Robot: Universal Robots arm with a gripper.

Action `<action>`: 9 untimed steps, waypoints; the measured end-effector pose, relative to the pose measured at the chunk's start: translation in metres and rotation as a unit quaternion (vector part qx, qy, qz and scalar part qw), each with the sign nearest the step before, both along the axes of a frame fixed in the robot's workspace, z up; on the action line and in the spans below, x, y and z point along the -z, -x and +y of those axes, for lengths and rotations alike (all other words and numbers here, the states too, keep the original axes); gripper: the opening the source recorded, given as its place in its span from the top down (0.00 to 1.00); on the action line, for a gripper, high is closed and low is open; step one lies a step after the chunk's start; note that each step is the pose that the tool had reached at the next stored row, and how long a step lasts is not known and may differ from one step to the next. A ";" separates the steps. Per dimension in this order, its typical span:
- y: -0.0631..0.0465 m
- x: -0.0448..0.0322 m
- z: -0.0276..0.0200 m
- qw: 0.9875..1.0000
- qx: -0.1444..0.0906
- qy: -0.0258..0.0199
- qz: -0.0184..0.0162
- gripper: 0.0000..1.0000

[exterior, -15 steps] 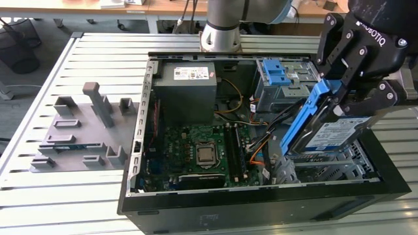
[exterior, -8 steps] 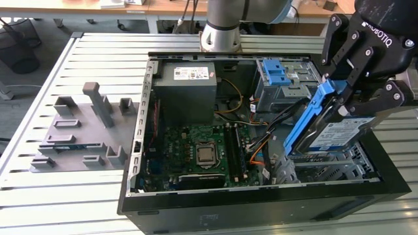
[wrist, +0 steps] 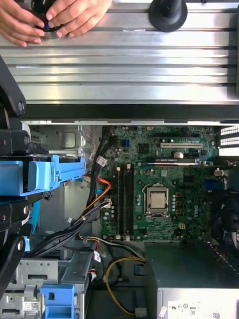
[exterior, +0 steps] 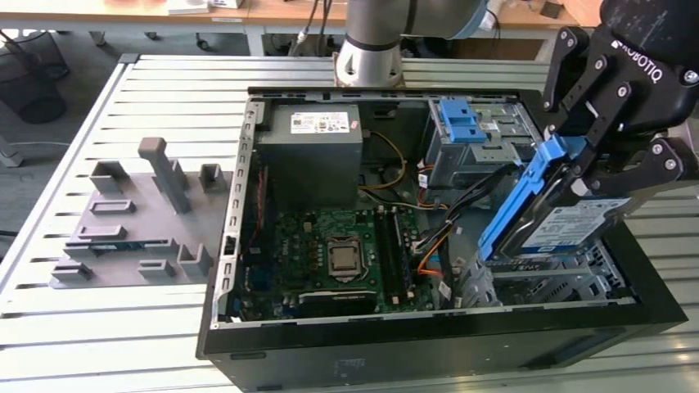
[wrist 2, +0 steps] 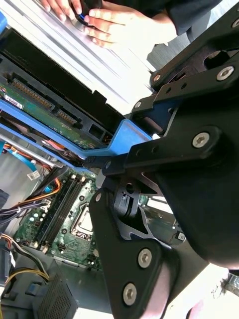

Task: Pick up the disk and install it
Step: 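Insert the disk into the insertion slot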

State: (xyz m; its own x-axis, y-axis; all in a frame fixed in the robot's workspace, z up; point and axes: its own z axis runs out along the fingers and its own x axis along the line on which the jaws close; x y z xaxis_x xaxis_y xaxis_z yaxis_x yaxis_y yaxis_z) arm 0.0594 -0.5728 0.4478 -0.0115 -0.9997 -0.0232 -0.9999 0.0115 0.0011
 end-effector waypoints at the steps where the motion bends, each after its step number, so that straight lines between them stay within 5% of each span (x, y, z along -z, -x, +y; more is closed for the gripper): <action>1: -0.001 0.0004 0.0000 1.000 0.000 0.000 0.000 0.64; 9: -0.007 0.0045 0.0000 1.000 0.000 0.000 0.000 0.64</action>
State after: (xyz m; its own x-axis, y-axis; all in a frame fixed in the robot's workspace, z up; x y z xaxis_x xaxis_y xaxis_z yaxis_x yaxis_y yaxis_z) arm 0.0665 -0.5728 0.4433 -0.0106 -0.9997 -0.0231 -0.9999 0.0105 0.0011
